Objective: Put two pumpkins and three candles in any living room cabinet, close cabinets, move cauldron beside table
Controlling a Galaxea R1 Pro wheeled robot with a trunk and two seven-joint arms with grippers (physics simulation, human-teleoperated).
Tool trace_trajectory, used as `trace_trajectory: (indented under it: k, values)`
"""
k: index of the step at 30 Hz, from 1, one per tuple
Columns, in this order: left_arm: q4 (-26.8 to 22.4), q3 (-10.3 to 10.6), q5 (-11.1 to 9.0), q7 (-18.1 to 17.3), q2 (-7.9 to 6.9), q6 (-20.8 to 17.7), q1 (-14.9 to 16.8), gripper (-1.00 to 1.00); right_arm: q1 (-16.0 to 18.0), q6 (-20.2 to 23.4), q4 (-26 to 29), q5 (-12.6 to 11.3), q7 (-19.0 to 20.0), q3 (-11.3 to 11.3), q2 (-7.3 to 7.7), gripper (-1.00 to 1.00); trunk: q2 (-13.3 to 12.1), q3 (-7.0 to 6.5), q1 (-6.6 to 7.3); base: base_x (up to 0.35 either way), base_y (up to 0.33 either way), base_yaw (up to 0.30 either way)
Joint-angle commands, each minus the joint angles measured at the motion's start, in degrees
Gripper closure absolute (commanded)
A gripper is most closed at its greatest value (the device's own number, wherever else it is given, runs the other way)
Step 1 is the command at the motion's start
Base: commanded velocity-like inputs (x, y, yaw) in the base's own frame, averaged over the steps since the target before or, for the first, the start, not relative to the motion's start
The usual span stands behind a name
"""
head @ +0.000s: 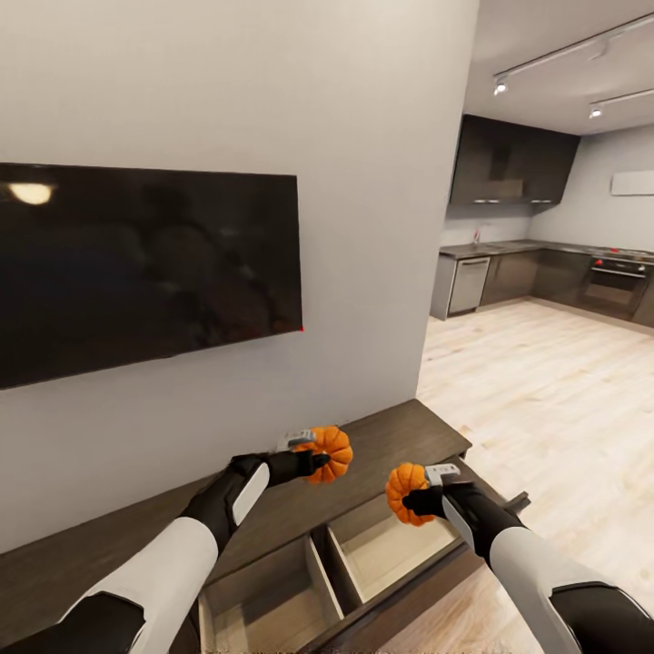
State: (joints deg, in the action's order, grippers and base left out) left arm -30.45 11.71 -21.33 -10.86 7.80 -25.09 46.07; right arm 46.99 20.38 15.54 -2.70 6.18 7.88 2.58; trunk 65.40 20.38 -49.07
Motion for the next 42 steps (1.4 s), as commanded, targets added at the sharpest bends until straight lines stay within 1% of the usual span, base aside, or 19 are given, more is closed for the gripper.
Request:
trace_trajectory:
  k: [1,2,3,4,5,7,8,11,14,19,25,30,32,34,36,37,42]
  values:
    - [-3.12,0.18,0.32,-1.5,-0.05,-1.81,-0.09,1.0,0.05,-0.37,0.1,-0.28,-0.2,0.47,-0.19,1.0,0.05,0.17,0.0,0.0,0.0,0.0]
    - [-8.55,0.16,0.32,-2.82,-0.14,-5.27,-0.24,1.0,0.05,-0.87,0.07,-0.27,-0.3,0.47,-0.4,1.0,0.05,0.27,0.0,0.0,0.0,0.0]
    - [-10.06,0.16,0.32,-3.01,-0.16,-6.25,-0.27,1.0,0.07,-0.96,0.06,-0.25,-0.32,0.49,-0.45,1.0,0.05,0.36,0.0,0.0,0.0,0.0]
    - [-13.06,0.16,0.32,-3.26,-0.22,-8.13,-0.3,1.0,0.05,-1.09,0.04,-0.23,-0.34,0.51,-0.57,1.0,0.05,0.46,0.0,0.0,0.0,0.0]
    - [-14.53,0.16,0.32,-3.36,-0.24,-8.99,-0.31,1.0,0.07,-1.13,0.04,-0.23,-0.35,0.52,-0.62,1.0,0.05,0.55,0.0,0.0,0.0,0.0]
    - [-19.93,0.16,0.32,-3.58,-0.33,-11.85,-0.34,1.0,0.09,-1.24,0.02,-0.23,-0.37,0.52,-0.9,1.0,0.05,0.74,0.0,0.0,0.0,0.0]
    - [-21.14,0.16,0.32,-3.61,-0.35,-12.43,-0.35,1.0,0.09,-1.25,0.02,-0.24,-0.37,0.51,-0.99,1.0,0.05,0.84,0.0,0.0,0.0,0.0]
    - [-26.81,0.16,0.32,-3.69,-0.39,-15.0,-0.38,1.0,0.27,-1.3,0.02,-0.32,-0.38,0.48,-1.36,1.0,0.05,1.12,0.0,0.0,0.0,0.0]
    - [-29.67,0.16,0.32,-3.72,-0.41,-16.59,-0.42,1.0,1.1,-1.31,0.01,-0.3,-0.41,0.47,-1.73,1.0,0.05,1.4,0.0,0.0,0.0,0.0]
    - [-31.12,0.03,0.32,-3.73,-0.45,-17.57,-0.43,1.0,1.92,-1.54,-1.35,-0.34,-0.46,0.47,-2.25,1.0,0.05,1.87,0.0,0.0,0.0,0.0]
    - [-31.31,-0.03,0.28,-3.73,-0.5,-17.7,-0.45,1.0,2.03,-4.93,-2.09,-0.37,-0.47,0.45,-2.39,1.0,0.05,2.44,0.0,0.0,0.0,0.0]
    - [-31.3,-0.02,0.26,-3.73,-0.57,-17.71,-0.42,1.0,2.04,-5.82,-2.16,-0.37,-0.47,0.29,-2.4,1.0,0.05,2.92,0.0,0.0,0.0,0.0]
    - [-31.32,-0.02,0.25,-3.73,-0.58,-17.72,-0.43,1.0,2.03,-5.94,-2.17,-0.37,-0.51,-0.4,-2.41,1.0,0.05,3.11,0.0,0.0,0.0,0.0]
    - [-31.33,0.06,0.26,-3.68,-0.53,-17.67,-0.44,1.0,2.05,-6.01,-2.18,-0.29,-0.54,-2.65,-2.41,1.0,0.05,3.29,0.0,0.0,0.0,0.0]
    - [-31.34,0.1,0.28,-3.67,-0.52,-17.66,-0.45,1.0,2.05,-6.03,-2.18,-0.22,-0.54,-3.94,-2.41,1.0,0.05,3.48,0.0,0.0,0.0,0.0]
    - [-31.34,0.12,0.3,-3.66,-0.51,-17.65,-0.45,1.0,2.05,-6.04,-2.18,-0.18,-0.55,-4.98,-2.41,1.0,0.05,3.58,0.0,0.0,0.0,0.0]
    - [-31.34,0.08,0.32,-3.65,-0.52,-17.63,-0.44,1.0,2.05,-6.05,-2.18,-0.09,-0.55,-6.51,-2.41,1.0,0.05,4.05,0.0,0.0,0.0,0.0]
